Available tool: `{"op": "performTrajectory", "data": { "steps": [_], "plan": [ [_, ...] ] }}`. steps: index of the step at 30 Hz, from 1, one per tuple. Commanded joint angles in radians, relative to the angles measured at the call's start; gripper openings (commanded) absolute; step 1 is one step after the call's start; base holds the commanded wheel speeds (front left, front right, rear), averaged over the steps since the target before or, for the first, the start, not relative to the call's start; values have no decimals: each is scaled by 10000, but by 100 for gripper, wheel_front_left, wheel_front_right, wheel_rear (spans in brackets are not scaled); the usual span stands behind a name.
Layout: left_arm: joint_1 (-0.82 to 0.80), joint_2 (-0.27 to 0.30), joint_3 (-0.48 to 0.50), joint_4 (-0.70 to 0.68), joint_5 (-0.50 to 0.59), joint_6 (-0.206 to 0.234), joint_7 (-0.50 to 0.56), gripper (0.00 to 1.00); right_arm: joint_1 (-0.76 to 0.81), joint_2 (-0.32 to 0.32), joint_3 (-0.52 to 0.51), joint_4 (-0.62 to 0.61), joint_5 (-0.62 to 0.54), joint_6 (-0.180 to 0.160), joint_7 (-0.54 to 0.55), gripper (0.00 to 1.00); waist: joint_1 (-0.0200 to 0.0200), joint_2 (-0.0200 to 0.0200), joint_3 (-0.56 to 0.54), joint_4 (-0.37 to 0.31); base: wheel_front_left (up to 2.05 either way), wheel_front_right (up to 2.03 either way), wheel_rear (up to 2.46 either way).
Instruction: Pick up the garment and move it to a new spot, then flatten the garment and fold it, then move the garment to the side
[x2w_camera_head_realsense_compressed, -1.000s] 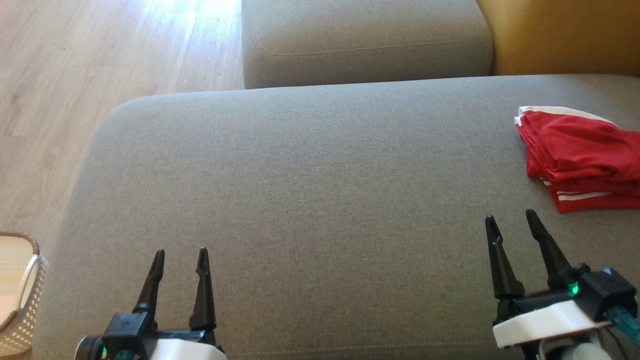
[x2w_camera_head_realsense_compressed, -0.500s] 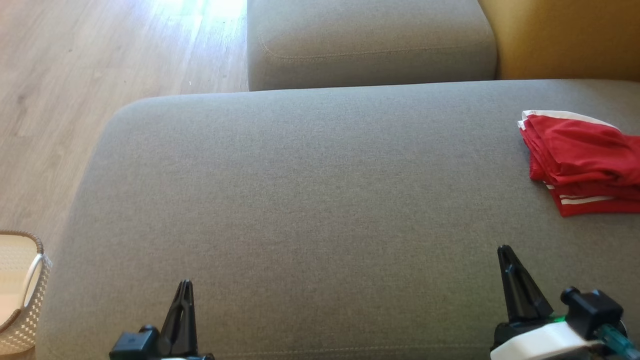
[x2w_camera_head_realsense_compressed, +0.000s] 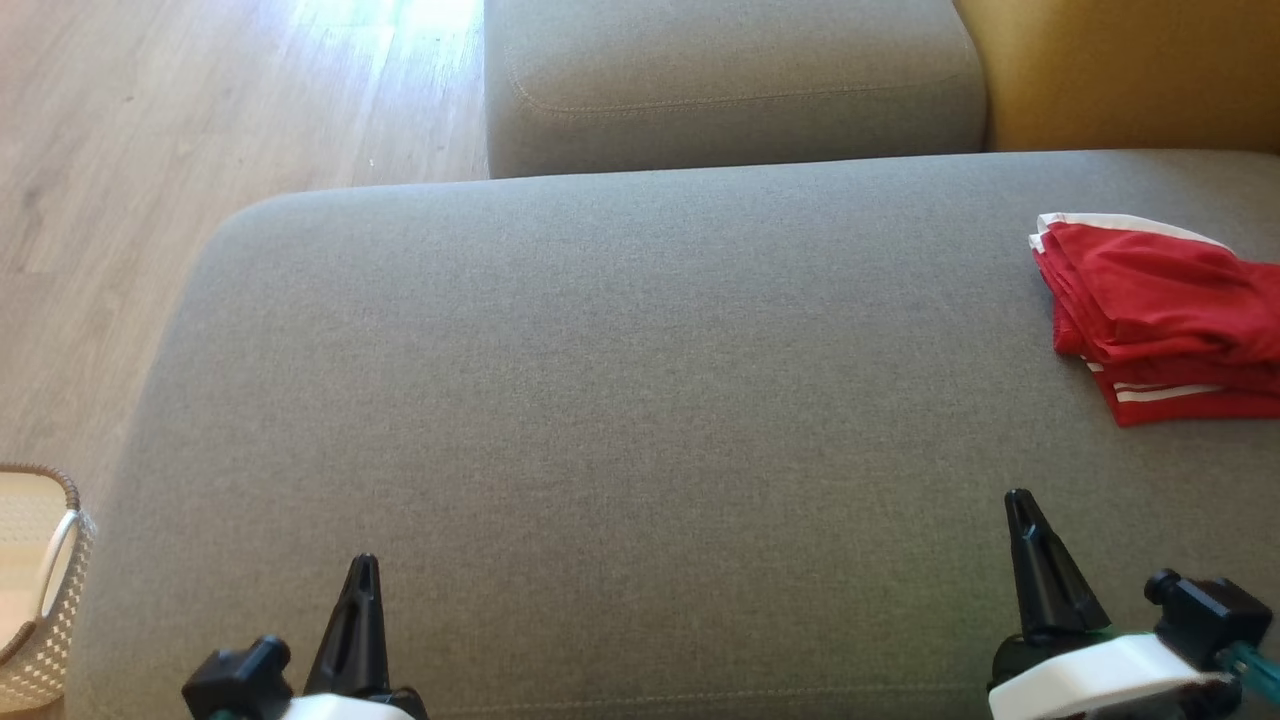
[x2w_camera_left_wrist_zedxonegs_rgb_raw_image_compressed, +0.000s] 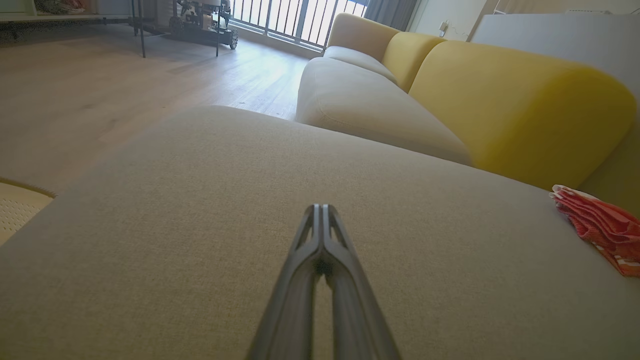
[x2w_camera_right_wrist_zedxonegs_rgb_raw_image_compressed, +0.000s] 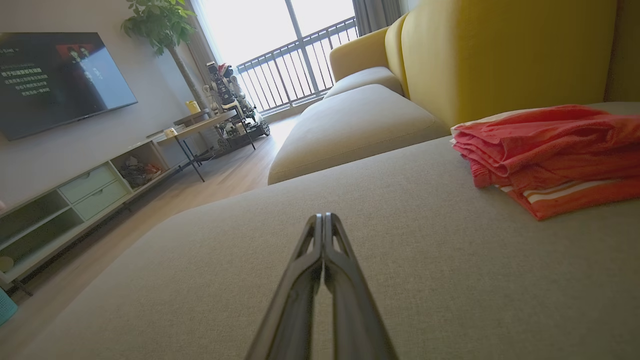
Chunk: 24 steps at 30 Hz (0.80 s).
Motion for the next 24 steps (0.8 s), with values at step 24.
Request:
{"op": "performTrajectory", "data": {
  "steps": [24],
  "plan": [
    [-1134,217,572,250,-3224,-524,610,0,-997,-239,-39,102,3105,-1,678,0,0,0,127,-167,0,0,0]
  ]
}}
